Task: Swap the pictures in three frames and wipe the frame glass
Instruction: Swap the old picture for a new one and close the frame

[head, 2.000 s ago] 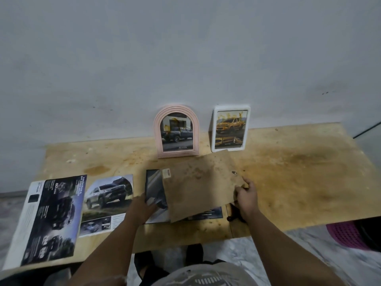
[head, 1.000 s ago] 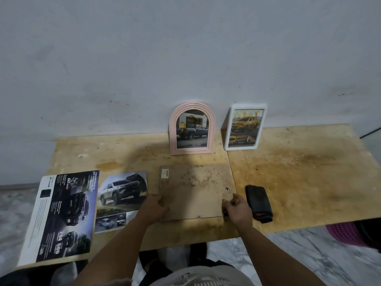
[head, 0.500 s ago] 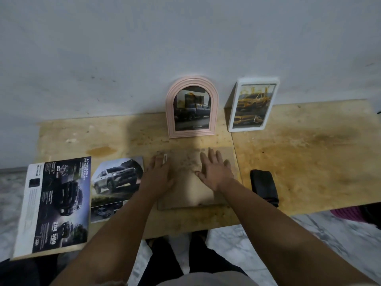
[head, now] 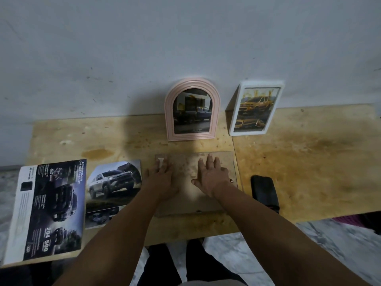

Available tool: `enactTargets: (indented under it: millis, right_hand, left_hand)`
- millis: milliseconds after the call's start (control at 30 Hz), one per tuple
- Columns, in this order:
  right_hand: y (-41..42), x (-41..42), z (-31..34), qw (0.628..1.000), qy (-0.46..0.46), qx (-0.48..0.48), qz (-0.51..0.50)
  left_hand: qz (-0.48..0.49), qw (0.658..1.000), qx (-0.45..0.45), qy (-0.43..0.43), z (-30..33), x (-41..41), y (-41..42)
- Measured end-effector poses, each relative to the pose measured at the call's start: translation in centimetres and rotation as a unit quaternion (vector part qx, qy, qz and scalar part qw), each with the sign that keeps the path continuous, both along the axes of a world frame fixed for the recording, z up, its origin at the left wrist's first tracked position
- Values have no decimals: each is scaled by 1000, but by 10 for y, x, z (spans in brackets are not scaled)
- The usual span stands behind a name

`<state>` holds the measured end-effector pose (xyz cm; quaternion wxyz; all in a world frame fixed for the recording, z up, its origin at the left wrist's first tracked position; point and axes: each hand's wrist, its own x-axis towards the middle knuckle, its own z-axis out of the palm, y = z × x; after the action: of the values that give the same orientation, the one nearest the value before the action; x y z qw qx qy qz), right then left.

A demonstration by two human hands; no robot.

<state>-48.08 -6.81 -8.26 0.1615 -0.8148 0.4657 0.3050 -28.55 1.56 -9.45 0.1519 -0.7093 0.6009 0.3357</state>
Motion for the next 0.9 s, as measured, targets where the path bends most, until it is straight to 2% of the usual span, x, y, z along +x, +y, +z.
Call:
enactTargets:
  millis: [167,300,400,533,900]
  right_hand:
    - [-10,4,8,1000,-8,0,0]
    - [-4,7,7,998,34,-27,38]
    - [3,12,5,995,1,-54,84]
    - [9,11,-4,994,-66,9,90]
    - [-5,13,4,994,-74,41,70]
  left_hand:
    - [11,1000,13,0,1,-1,-3]
    - [-3,999,-28,-22,4,-4,1]
    - [-16,998,-56,-27,5,-3,1]
    - [-33,998,-56,-11,-2,-3,-1]
    - [-31,998,-55,-6,3,9,-12]
